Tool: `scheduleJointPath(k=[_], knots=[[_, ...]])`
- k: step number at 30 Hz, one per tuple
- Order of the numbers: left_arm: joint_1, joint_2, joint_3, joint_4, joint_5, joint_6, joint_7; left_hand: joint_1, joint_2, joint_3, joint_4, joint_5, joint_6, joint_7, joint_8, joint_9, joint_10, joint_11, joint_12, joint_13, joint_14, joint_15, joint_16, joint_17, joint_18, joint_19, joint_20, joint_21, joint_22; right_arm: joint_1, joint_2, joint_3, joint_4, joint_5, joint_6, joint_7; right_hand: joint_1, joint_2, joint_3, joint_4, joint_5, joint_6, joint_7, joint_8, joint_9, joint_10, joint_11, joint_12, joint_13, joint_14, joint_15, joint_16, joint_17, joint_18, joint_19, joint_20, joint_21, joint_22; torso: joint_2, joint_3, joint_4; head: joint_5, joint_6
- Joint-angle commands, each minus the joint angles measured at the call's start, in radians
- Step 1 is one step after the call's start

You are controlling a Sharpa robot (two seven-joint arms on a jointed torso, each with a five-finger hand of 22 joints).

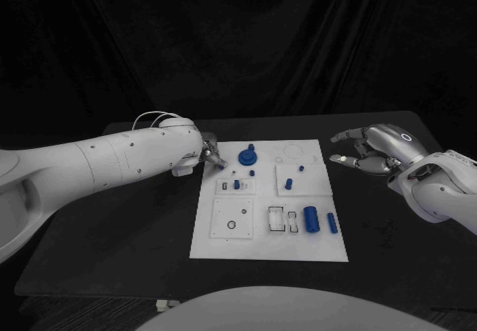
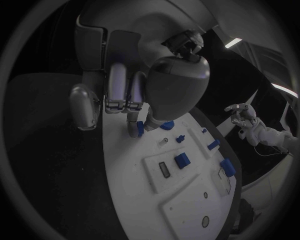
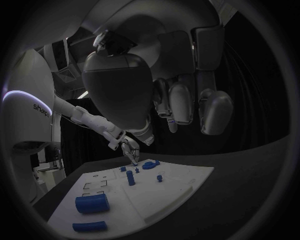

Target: Assemble the parts on the task board

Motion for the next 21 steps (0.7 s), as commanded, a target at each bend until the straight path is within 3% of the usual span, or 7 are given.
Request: scheduleJointPath(k=[1, 5, 9, 12, 14, 21], knots=[[-0.002, 0.000, 0.001, 0.000, -0.001, -0.013, 0.039, 0.023, -0.009, 0.033, -0.013, 0.069, -0.010, 0.000, -0.012, -0.002, 0.085, 0.003, -0.008, 0.242, 0.104, 0.006, 0.003, 0.264, 0.009, -0.008, 0.000, -0.007, 0.003, -0.003, -0.002, 0.001, 0.001, -0.002, 0.003, -0.005, 0.005, 0.008, 0.001, -0.006, 0.005, 0.008, -0.001, 0.005, -0.001, 0.000, 0.005, -0.004, 0.055, 0.037, 0.007, -0.005, -0.002, 0.006, 0.002, 0.005, -0.006, 0.140, 0.000, 0.0004, -0.0004, -0.001, 0.000], [-0.002, -0.003, 0.001, 0.000, -0.001, -0.017, 0.047, 0.047, -0.028, 0.108, -0.030, 0.080, -0.011, 0.000, -0.023, -0.002, 0.083, 0.003, -0.011, 0.240, 0.104, 0.005, 0.003, 0.264, 0.010, -0.009, -0.001, -0.011, 0.006, -0.003, -0.002, 0.001, 0.000, -0.002, 0.004, -0.008, 0.007, 0.009, 0.002, -0.007, 0.006, 0.009, 0.000, 0.005, -0.002, 0.000, 0.005, -0.004, 0.054, 0.037, 0.007, -0.005, -0.003, 0.006, 0.001, 0.005, -0.007, 0.140, 0.000, 0.0007, -0.0003, -0.001, 0.000], [-0.003, -0.009, 0.001, 0.004, -0.001, -0.030, 0.059, 0.053, -0.056, 0.183, -0.044, 0.131, -0.009, 0.001, -0.025, 0.005, 0.082, 0.003, -0.011, 0.240, 0.104, 0.005, 0.003, 0.264, 0.010, -0.009, -0.001, -0.014, 0.009, -0.004, -0.002, 0.001, -0.001, -0.002, 0.005, -0.009, 0.009, 0.010, 0.003, -0.008, 0.006, 0.010, 0.000, 0.005, -0.002, -0.001, 0.005, -0.005, 0.054, 0.037, 0.007, -0.005, -0.003, 0.006, 0.001, 0.006, -0.009, 0.140, -0.001, 0.0004, -0.0001, -0.001, 0.000], [-0.003, -0.015, 0.001, 0.012, -0.001, -0.048, 0.066, 0.030, -0.106, 0.316, -0.067, 0.160, 0.007, 0.001, -0.017, 0.026, 0.081, 0.002, -0.013, 0.238, 0.104, 0.006, 0.003, 0.264, 0.011, -0.007, -0.003, -0.018, 0.016, -0.006, -0.002, 0.001, -0.001, -0.002, 0.006, -0.010, 0.009, 0.010, 0.003, -0.008, 0.006, 0.010, 0.000, 0.005, -0.002, -0.001, 0.005, -0.005, 0.054, 0.037, 0.007, -0.005, -0.003, 0.006, 0.001, 0.006, -0.009, 0.140, -0.002, 0.0005, 0.0005, -0.002, 0.000], [-0.003, -0.021, 0.001, 0.019, -0.001, -0.063, 0.070, 0.014, -0.122, 0.358, -0.076, 0.165, 0.016, 0.000, -0.017, 0.028, 0.080, 0.000, -0.015, 0.237, 0.104, 0.003, 0.003, 0.264, 0.009, -0.007, -0.001, -0.020, 0.018, -0.007, -0.003, 0.001, -0.001, -0.002, 0.006, -0.011, 0.010, 0.011, 0.003, -0.008, 0.007, 0.010, 0.000, 0.005, -0.002, -0.001, 0.005, -0.005, 0.053, 0.037, 0.007, -0.006, -0.003, 0.006, 0.001, 0.006, -0.009, 0.140, -0.002, 0.0007, 0.0010, -0.002, 0.000], [-0.003, -0.059, 0.001, 0.069, 0.000, -0.120, 0.075, -0.016, -0.147, 0.430, -0.104, 0.175, 0.050, -0.005, -0.014, 0.026, 0.079, -0.004, -0.017, 0.235, 0.104, 0.000, 0.003, 0.264, 0.010, -0.004, -0.006, -0.022, 0.025, -0.010, -0.007, 0.001, 0.000, -0.002, 0.006, -0.013, 0.010, 0.011, 0.003, -0.008, 0.007, 0.010, 0.000, 0.005, -0.002, -0.001, 0.005, -0.005, 0.053, 0.037, 0.007, -0.006, -0.003, 0.006, 0.001, 0.006, -0.009, 0.140, -0.001, 0.0007, 0.0017, -0.005, 0.000]])
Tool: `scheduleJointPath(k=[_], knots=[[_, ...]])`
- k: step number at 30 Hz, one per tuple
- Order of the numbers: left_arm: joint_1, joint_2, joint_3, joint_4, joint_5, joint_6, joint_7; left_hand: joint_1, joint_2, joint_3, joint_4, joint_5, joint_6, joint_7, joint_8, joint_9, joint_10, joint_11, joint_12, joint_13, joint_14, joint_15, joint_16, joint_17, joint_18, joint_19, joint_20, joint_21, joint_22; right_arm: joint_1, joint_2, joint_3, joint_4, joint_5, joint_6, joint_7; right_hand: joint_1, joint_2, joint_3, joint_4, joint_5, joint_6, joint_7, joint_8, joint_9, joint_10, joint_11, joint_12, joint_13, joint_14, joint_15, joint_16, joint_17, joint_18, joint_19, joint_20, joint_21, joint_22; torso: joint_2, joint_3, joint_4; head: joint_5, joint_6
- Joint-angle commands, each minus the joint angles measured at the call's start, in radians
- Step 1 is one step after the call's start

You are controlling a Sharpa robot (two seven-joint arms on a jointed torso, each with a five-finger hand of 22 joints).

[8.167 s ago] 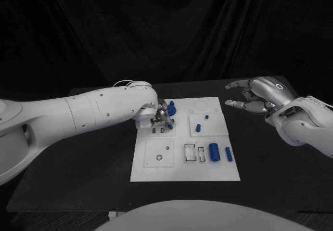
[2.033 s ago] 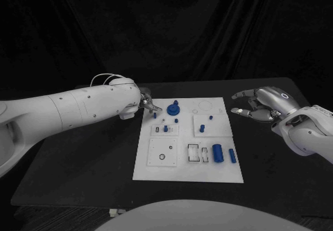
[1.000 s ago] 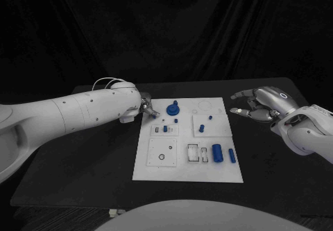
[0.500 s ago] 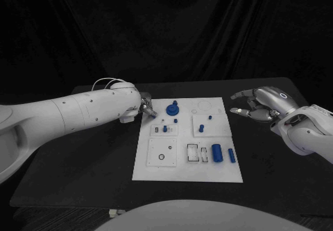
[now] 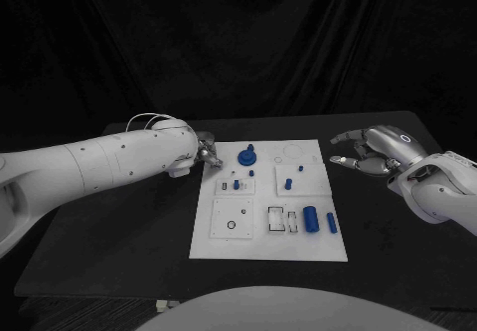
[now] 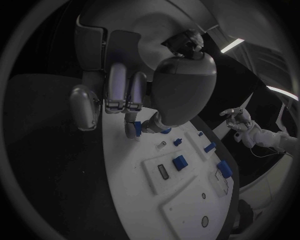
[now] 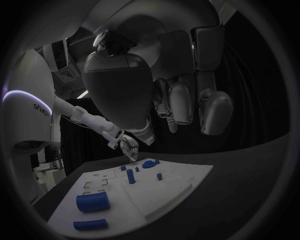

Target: Assemble the parts on the task board

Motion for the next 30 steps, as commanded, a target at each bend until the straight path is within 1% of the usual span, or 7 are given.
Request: scheduleJointPath(k=[1, 11, 13, 15, 18, 25, 30], knots=[[-0.002, -0.016, 0.001, 0.028, 0.000, -0.067, 0.027, -0.011, -0.013, 0.090, -0.079, 0.006, 0.020, -0.003, 0.007, -0.001, 0.079, -0.004, -0.006, 0.235, 0.104, -0.001, 0.003, 0.264, 0.009, 0.000, -0.002, -0.004, 0.002, -0.004, -0.004, 0.001, 0.001, -0.002, 0.003, -0.012, 0.006, 0.007, 0.001, -0.005, 0.004, 0.010, 0.000, 0.005, -0.001, -0.001, 0.005, -0.005, 0.053, 0.037, 0.007, -0.006, -0.001, 0.006, 0.001, 0.006, -0.005, 0.140, 0.000, 0.0000, 0.0003, -0.001, 0.000], [0.000, -0.133, 0.001, 0.223, 0.102, -0.123, -0.076, -0.053, -0.029, 0.149, -0.102, -0.017, 0.059, -0.007, -0.011, -0.034, 0.059, -0.007, -0.028, 0.215, 0.093, -0.003, -0.008, 0.244, 0.012, -0.007, -0.006, -0.020, -0.001, -0.008, -0.010, 0.001, 0.002, -0.001, 0.002, -0.014, 0.006, 0.007, 0.001, -0.005, 0.004, 0.010, 0.000, 0.005, -0.001, -0.001, 0.005, -0.005, 0.053, 0.037, 0.007, -0.006, -0.001, 0.006, 0.001, 0.006, -0.005, 0.140, 0.000, 0.0008, -0.0017, 0.001, 0.000], [0.000, -0.151, 0.001, 0.258, 0.117, -0.119, -0.091, -0.067, -0.028, 0.152, -0.104, -0.053, 0.062, -0.007, -0.020, -0.046, 0.057, -0.007, -0.031, 0.213, 0.092, -0.003, -0.009, 0.241, 0.012, -0.008, -0.005, -0.023, 0.000, -0.009, -0.011, 0.001, 0.002, -0.001, 0.002, -0.014, 0.006, 0.007, 0.001, -0.005, 0.004, 0.010, 0.000, 0.005, -0.001, -0.001, 0.005, -0.005, 0.053, 0.037, 0.007, -0.006, -0.001, 0.006, 0.001, 0.006, -0.005, 0.140, 0.000, 0.0014, -0.0016, 0.005, 0.000], [0.000, -0.165, 0.001, 0.288, 0.128, -0.112, -0.103, -0.074, -0.026, 0.149, -0.104, -0.068, 0.067, -0.008, -0.022, -0.050, 0.058, -0.007, -0.030, 0.214, 0.093, -0.003, -0.009, 0.243, 0.012, -0.006, -0.005, -0.023, 0.002, -0.009, -0.011, 0.001, 0.002, -0.001, 0.001, -0.014, 0.006, 0.007, 0.001, -0.005, 0.004, 0.010, 0.000, 0.005, -0.001, -0.001, 0.005, -0.005, 0.053, 0.037, 0.007, -0.006, -0.001, 0.006, 0.001, 0.006, -0.005, 0.140, 0.000, 0.0016, -0.0011, 0.005, 0.000], [0.000, -0.174, 0.001, 0.316, 0.137, -0.097, -0.113, -0.081, -0.020, 0.145, -0.104, -0.096, 0.066, -0.008, -0.027, -0.054, 0.056, -0.007, -0.031, 0.212, 0.092, -0.003, -0.010, 0.241, 0.012, -0.006, -0.005, -0.025, 0.003, -0.010, -0.012, 0.001, 0.003, -0.001, 0.001, -0.014, 0.006, 0.007, 0.001, -0.005, 0.004, 0.010, 0.000, 0.005, -0.001, -0.001, 0.005, -0.005, 0.053, 0.037, 0.007, -0.006, -0.001, 0.006, 0.001, 0.006, -0.005, 0.140, -0.001, 0.0023, 0.0019, 0.003, 0.000], [0.000, -0.176, 0.001, 0.337, 0.142, -0.076, -0.118, -0.083, -0.017, 0.143, -0.104, -0.108, 0.066, -0.007, -0.027, -0.054, 0.057, -0.007, -0.030, 0.213, 0.093, -0.003, -0.009, 0.243, 0.011, -0.005, -0.005, -0.024, 0.005, -0.011, -0.015, 0.001, 0.007, -0.001, 0.001, -0.014, 0.006, 0.007, 0.001, -0.005, 0.004, 0.010, 0.000, 0.005, -0.001, -0.001, 0.005, -0.005, 0.053, 0.037, 0.007, -0.006, -0.001, 0.006, 0.001, 0.006, -0.005, 0.140, -0.001, 0.0027, 0.0071, 0.000, 0.000], [-0.001, -0.168, 0.000, 0.332, 0.143, -0.059, -0.118, -0.085, -0.015, 0.141, -0.103, -0.111, 0.066, -0.008, -0.027, -0.053, 0.057, -0.007, -0.030, 0.213, 0.093, -0.003, -0.009, 0.243, 0.011, -0.004, -0.005, -0.023, 0.006, -0.011, -0.018, 0.001, 0.009, -0.001, 0.000, -0.014, 0.006, 0.007, 0.001, -0.005, 0.004, 0.010, 0.000, 0.005, -0.001, -0.001, 0.005, -0.005, 0.053, 0.037, 0.007, -0.006, -0.001, 0.006, 0.001, 0.006, -0.005, 0.140, -0.001, 0.0015, 0.0055, 0.001, 0.000]])
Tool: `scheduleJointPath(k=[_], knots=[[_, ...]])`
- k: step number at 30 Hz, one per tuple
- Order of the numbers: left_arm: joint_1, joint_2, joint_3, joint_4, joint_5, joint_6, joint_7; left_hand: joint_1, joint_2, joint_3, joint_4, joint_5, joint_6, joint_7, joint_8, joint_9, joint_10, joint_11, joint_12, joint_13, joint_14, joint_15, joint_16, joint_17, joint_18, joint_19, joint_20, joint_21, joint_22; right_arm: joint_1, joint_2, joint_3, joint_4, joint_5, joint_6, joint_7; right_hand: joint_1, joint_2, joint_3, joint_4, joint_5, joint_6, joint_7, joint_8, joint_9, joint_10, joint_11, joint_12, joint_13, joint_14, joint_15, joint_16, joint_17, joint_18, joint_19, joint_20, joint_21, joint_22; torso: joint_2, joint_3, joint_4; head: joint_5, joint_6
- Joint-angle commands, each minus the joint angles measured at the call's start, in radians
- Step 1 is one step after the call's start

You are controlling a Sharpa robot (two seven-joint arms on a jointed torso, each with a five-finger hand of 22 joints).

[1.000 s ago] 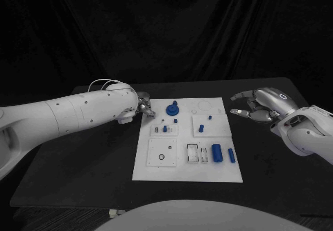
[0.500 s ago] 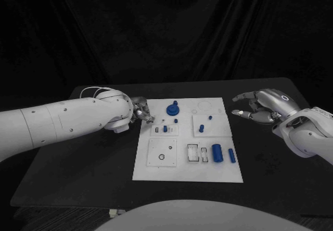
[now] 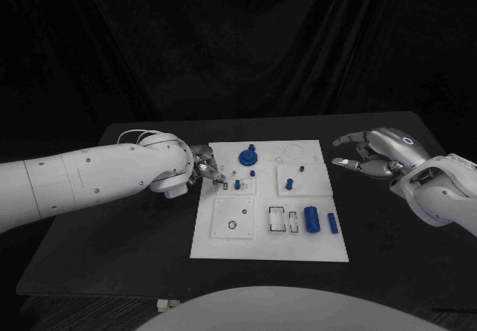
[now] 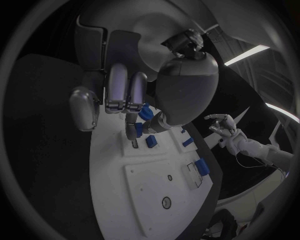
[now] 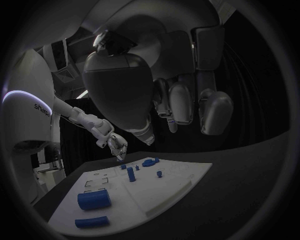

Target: Assemble the parts on the task board

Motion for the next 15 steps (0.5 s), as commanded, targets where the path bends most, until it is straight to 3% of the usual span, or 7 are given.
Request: scheduleJointPath(k=[1, 7, 15], knots=[[-0.001, 0.008, 0.001, -0.002, 0.022, 0.028, -0.007, -0.004, 0.010, 0.037, -0.043, -0.007, 0.007, -0.002, -0.003, 0.001, 0.053, -0.003, -0.003, 0.213, 0.093, -0.003, -0.004, 0.243, 0.011, 0.002, 0.000, -0.002, 0.001, -0.003, -0.003, 0.000, 0.003, -0.002, -0.001, -0.013, 0.006, 0.007, 0.001, -0.005, 0.004, 0.010, 0.000, 0.005, -0.001, -0.001, 0.005, -0.005, 0.053, 0.037, 0.007, -0.006, -0.001, 0.006, 0.001, 0.006, -0.005, 0.141, 0.000, -0.0009, -0.0002, 0.001, 0.000], [-0.006, 0.022, 0.001, -0.018, 0.022, 0.048, -0.013, -0.013, 0.022, 0.009, -0.041, -0.007, -0.003, -0.004, 0.013, 0.033, 0.072, -0.005, 0.017, 0.231, 0.104, -0.004, 0.007, 0.264, 0.007, 0.018, -0.001, 0.015, 0.019, -0.003, -0.003, 0.000, 0.004, -0.002, 0.001, -0.012, 0.010, 0.009, 0.002, -0.007, 0.006, 0.012, 0.001, 0.004, -0.003, -0.001, 0.005, -0.006, 0.052, 0.037, 0.008, -0.006, -0.002, 0.006, 0.001, 0.006, -0.006, 0.140, 0.000, -0.0012, -0.0047, 0.007, 0.000], [-0.018, 0.032, 0.000, -0.034, 0.022, 0.048, -0.006, -0.014, 0.030, -0.006, -0.042, -0.004, -0.015, -0.004, 0.021, 0.056, 0.077, -0.006, 0.021, 0.235, 0.104, -0.005, 0.007, 0.264, 0.006, 0.024, -0.002, 0.019, 0.025, -0.003, -0.003, 0.000, 0.003, -0.002, 0.002, -0.012, 0.010, 0.009, 0.002, -0.007, 0.006, 0.012, 0.001, 0.004, -0.003, -0.001, 0.005, -0.006, 0.052, 0.037, 0.008, -0.006, -0.002, 0.006, 0.001, 0.006, -0.006, 0.140, 0.002, -0.0014, -0.0044, 0.007, 0.000]])
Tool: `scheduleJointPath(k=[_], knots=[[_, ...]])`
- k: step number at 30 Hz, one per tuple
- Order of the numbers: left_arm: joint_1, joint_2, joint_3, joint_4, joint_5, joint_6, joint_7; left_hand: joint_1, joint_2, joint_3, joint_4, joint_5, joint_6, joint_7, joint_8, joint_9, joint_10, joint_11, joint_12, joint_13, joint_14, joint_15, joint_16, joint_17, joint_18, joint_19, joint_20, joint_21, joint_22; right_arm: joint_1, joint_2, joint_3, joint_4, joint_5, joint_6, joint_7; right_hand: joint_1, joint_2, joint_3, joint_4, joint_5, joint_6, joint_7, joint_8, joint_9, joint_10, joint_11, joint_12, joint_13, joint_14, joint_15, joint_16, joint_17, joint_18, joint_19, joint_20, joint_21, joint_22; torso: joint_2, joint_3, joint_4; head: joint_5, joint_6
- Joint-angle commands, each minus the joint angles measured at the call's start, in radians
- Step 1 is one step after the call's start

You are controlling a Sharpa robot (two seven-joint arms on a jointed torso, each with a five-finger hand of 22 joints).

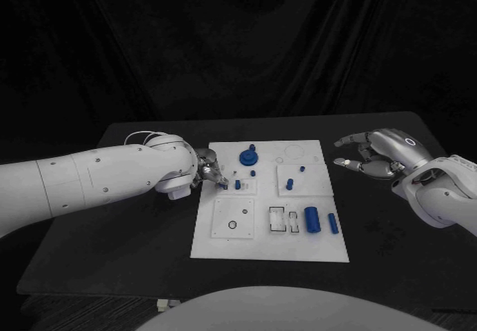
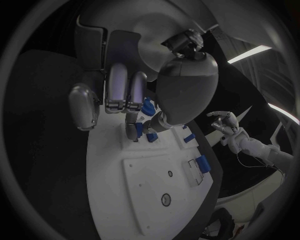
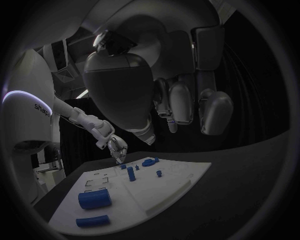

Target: Assemble the parts on the task board

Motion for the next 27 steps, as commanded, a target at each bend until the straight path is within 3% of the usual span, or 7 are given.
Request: scheduleJointPath(k=[1, 12, 17, 27], knots=[[-0.004, 0.006, 0.001, -0.004, 0.010, 0.015, 0.008, 0.004, 0.015, 0.001, -0.009, 0.003, -0.009, 0.000, 0.004, 0.005, 0.077, -0.006, 0.006, 0.236, 0.104, -0.005, 0.003, 0.263, 0.005, 0.006, 0.001, 0.002, 0.021, -0.003, -0.001, 0.001, 0.002, -0.002, 0.002, -0.012, 0.004, 0.002, 0.000, -0.004, 0.007, 0.005, 0.001, 0.004, -0.001, -0.001, 0.006, -0.006, 0.052, 0.034, 0.005, -0.006, -0.001, 0.006, 0.001, 0.006, -0.007, 0.140, 0.002, -0.0003, -0.0007, 0.000, 0.000], [-0.013, 0.015, 0.001, -0.022, 0.010, 0.014, 0.009, 0.008, 0.024, -0.004, -0.013, 0.003, -0.025, 0.001, 0.010, 0.026, 0.077, -0.005, 0.006, 0.236, 0.104, -0.005, 0.003, 0.263, 0.005, 0.006, 0.001, 0.002, 0.023, -0.005, -0.001, 0.001, 0.001, -0.002, 0.004, -0.012, 0.004, 0.002, 0.000, -0.004, 0.007, 0.005, 0.001, 0.004, -0.001, -0.001, 0.006, -0.006, 0.052, 0.034, 0.005, -0.006, -0.001, 0.006, 0.001, 0.006, -0.007, 0.140, 0.001, -0.0008, -0.0005, 0.001, 0.000], [-0.016, 0.013, 0.001, -0.022, 0.010, -0.006, 0.021, 0.007, 0.036, -0.018, -0.008, -0.031, -0.042, 0.003, 0.020, 0.055, 0.078, -0.003, 0.007, 0.237, 0.104, -0.003, 0.003, 0.263, 0.005, 0.008, 0.003, 0.002, 0.027, -0.006, -0.001, 0.001, 0.000, -0.002, 0.004, -0.012, 0.004, 0.002, 0.000, -0.004, 0.007, 0.005, 0.001, 0.004, -0.001, -0.001, 0.006, -0.006, 0.052, 0.034, 0.005, -0.006, -0.001, 0.006, 0.001, 0.006, -0.007, 0.140, 0.000, -0.0009, -0.0007, -0.001, 0.000], [-0.019, 0.016, 0.001, -0.022, 0.010, -0.040, 0.046, 0.010, 0.040, -0.019, -0.009, -0.035, -0.042, 0.002, 0.023, 0.062, 0.079, -0.003, 0.008, 0.238, 0.104, -0.003, 0.003, 0.263, 0.004, 0.009, 0.003, 0.003, 0.029, -0.008, -0.002, 0.001, -0.002, -0.002, 0.004, -0.012, 0.004, 0.003, 0.000, -0.003, 0.009, 0.007, 0.001, 0.004, -0.002, -0.001, 0.006, -0.007, 0.052, 0.034, 0.005, -0.007, -0.002, 0.006, 0.001, 0.006, -0.007, 0.140, 0.000, 0.0003, 0.0003, -0.002, 0.000]])
